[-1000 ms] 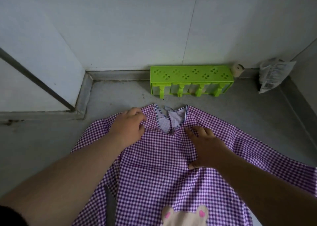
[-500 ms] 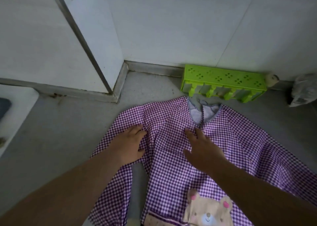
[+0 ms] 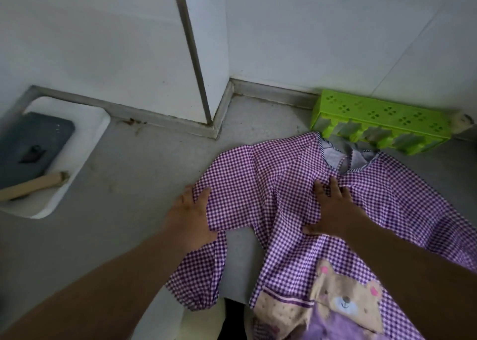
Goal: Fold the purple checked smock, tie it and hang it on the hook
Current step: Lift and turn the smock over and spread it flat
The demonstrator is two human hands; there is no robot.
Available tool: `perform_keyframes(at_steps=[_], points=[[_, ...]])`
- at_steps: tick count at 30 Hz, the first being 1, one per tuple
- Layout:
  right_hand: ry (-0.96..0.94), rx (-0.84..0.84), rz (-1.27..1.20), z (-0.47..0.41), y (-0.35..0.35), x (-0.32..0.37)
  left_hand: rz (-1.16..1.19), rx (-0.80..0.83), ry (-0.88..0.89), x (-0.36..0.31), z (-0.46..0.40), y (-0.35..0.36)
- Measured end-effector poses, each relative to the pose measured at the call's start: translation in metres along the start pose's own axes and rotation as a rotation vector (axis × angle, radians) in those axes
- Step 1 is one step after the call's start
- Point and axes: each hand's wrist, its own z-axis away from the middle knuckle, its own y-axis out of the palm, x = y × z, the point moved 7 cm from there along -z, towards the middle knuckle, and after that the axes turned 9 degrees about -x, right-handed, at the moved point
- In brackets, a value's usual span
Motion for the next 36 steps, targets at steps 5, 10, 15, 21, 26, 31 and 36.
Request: perform_keyframes(at_steps=[5, 10, 15, 21, 26, 31, 36], points=[[0.003, 0.013, 0.002, -0.001, 0.002, 0.0, -0.074, -0.026, -0.063, 0.012, -0.002, -0.001], [0.01, 0.007, 0.01, 0.001, -0.001, 0.004, -0.226, -0.137, 0.047, 0.035, -0.009, -0.023], [0.024, 0.005, 0.009, -0.002, 0.0, 0.003, -0.074, -0.58, 0.163, 0.062, -0.028, -0.111], [0.06, 0.022, 0.002, -0.006, 0.003, 0.002, -0.472, -0.182, 0.386, 0.064, -0.033, -0.072], [0.059, 0.022, 0.006, -0.011, 0.005, 0.001, 0.096, 0.244, 0.226, 0.057, -0.019, -0.045], [0.069, 0.015, 0.01, -0.013, 0.004, 0.001, 0.273, 0.172, 0.066, 0.05, -0.028, -0.039], [0.074, 0.017, 0.028, -0.011, 0.001, 0.003, 0.15, -0.04, -0.157, 0.077, -0.039, -0.035]])
